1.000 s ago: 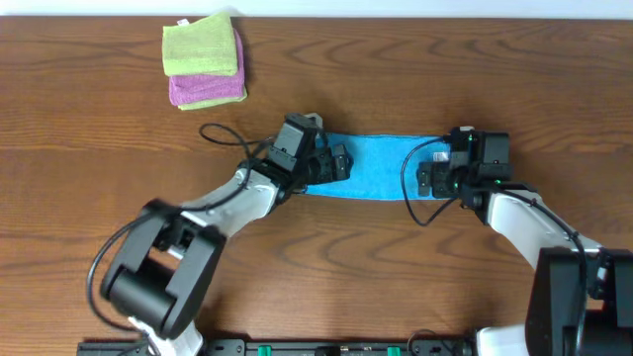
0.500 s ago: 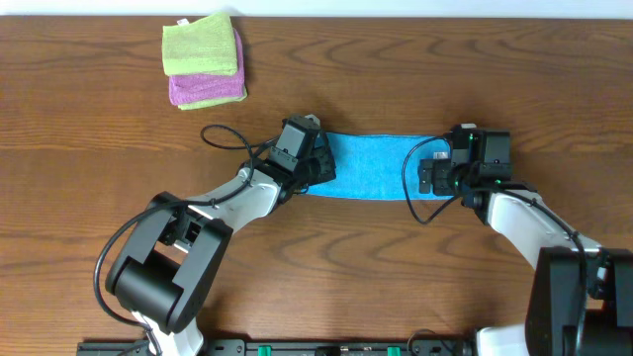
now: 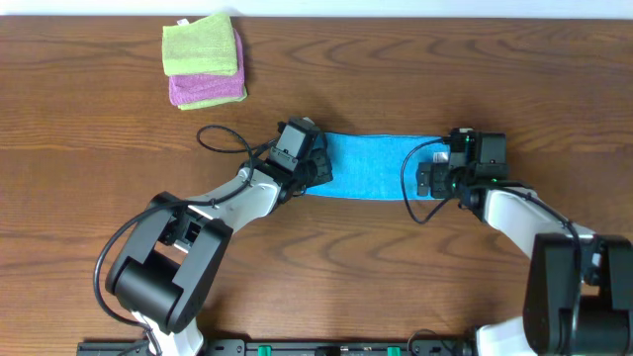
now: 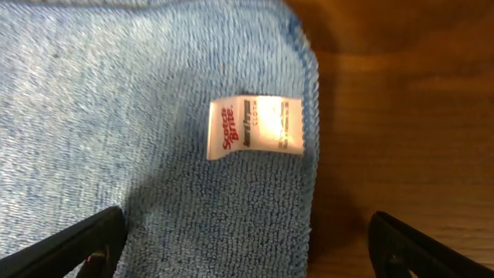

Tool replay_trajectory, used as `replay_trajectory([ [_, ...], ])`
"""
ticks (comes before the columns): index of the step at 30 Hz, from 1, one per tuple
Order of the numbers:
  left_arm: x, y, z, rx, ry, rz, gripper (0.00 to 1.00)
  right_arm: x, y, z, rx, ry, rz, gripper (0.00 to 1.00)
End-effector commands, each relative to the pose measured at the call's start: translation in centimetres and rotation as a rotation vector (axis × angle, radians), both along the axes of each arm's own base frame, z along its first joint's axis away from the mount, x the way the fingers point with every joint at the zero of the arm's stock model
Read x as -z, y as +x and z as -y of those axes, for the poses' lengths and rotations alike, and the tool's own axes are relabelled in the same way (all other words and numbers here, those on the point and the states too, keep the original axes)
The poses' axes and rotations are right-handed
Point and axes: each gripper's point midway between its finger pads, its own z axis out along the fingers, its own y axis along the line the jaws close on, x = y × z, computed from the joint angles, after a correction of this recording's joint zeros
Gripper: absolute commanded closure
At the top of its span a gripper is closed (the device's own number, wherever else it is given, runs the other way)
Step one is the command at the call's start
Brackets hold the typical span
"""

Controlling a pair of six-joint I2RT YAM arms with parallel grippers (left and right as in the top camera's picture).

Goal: Fold the cloth

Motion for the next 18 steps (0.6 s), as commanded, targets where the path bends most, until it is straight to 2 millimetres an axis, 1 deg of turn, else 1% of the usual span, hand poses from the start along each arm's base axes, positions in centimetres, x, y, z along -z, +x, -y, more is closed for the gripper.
replay_trajectory([
  [1, -0.5, 0.9, 0.0, -0.014, 0.009, 0.022, 0.94, 0.7, -0.1, 0.3, 0.029, 0.015, -0.024, 0.01],
  [6, -0.4, 0.8, -0.1, -0.016, 0.012, 0.021, 0.94, 1.1, -0.3, 0.3, 0.033, 0.017, -0.036, 0.01],
  [8, -0.4, 0.8, -0.1, -0.016, 0.012, 0.020, 0.94, 1.1, -0.3, 0.3, 0.040, 0.023, -0.038, 0.02],
  [10, -0.4, 0.8, -0.1, -0.016, 0.012, 0.020, 0.94, 1.1, -0.3, -0.2, 0.052, 0.063, -0.042, 0.13],
  [12, -0.4, 0.8, -0.1, -0.016, 0.012, 0.021, 0.94, 1.0, -0.3, -1.0, 0.050, 0.110, -0.046, 0.20],
  [14, -0.4, 0.8, -0.1, -0.016, 0.012, 0.021, 0.94, 1.0, -0.4, -1.2, 0.072, 0.139, -0.051, 0.25],
  [16, -0.5, 0.9, 0.0, -0.017, 0.011, 0.021, 0.94, 1.0, -0.4, -1.3, 0.086, 0.147, -0.053, 0.26],
  [17, -0.4, 0.8, -0.1, -0.017, 0.012, 0.021, 0.94, 1.0, -0.4, -1.3, 0.091, 0.149, -0.055, 0.35],
  [18, -0.4, 0.8, -0.1, -0.016, 0.012, 0.021, 0.94, 1.0, -0.4, -1.3, 0.098, 0.153, -0.057, 0.39],
])
